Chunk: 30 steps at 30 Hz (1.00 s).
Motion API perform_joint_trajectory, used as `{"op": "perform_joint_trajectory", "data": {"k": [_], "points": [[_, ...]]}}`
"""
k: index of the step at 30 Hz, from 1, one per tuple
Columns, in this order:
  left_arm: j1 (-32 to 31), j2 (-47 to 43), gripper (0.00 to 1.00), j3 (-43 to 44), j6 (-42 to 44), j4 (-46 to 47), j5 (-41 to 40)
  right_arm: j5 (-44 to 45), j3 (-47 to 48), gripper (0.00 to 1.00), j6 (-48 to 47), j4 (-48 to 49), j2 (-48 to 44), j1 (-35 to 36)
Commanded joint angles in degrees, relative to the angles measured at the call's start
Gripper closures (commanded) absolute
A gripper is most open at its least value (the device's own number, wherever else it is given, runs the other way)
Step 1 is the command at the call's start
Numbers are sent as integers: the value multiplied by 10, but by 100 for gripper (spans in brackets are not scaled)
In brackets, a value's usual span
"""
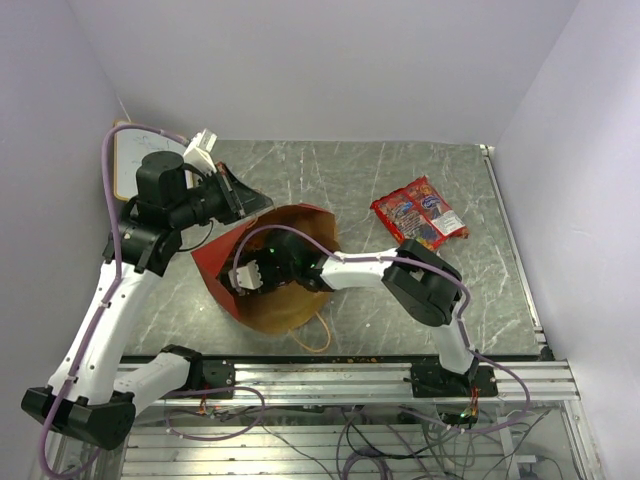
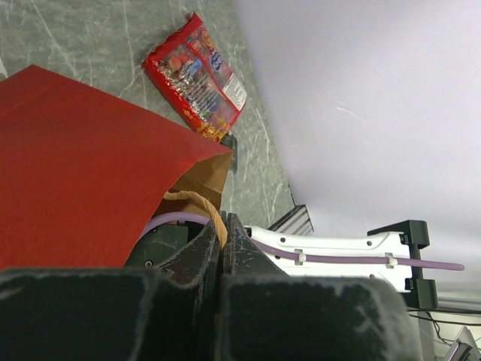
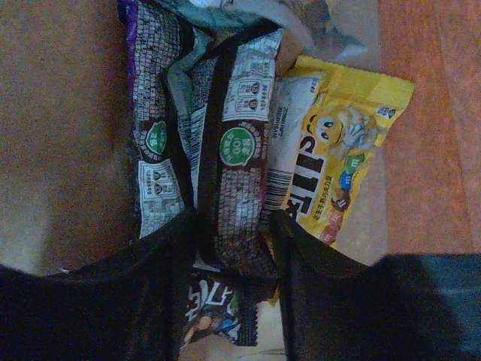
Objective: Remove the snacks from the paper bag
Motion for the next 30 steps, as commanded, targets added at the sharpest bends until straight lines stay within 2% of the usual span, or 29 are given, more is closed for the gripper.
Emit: {"op": "perform_joint_trajectory", "data": {"k": [1, 5, 11, 17, 27, 30], "points": [[0, -17, 93, 21, 1, -18, -19, 39, -12, 66, 10, 26, -3, 0], [0, -23, 93, 18, -3, -26, -45, 35, -36, 82, 33, 41, -43, -1], [-1, -15, 93, 36, 11, -48, -64, 49, -41, 91, 44, 7, -88, -1], [0, -28, 93, 17, -3, -23, -67, 51, -81, 94, 66, -17, -171, -1], [-1, -48, 93, -1, -17, -13, -88, 89, -131, 97, 132, -140, -348, 1], [-1, -45, 93, -10, -30, 2, -75, 71, -194, 98, 148, -93, -383, 0]]}}
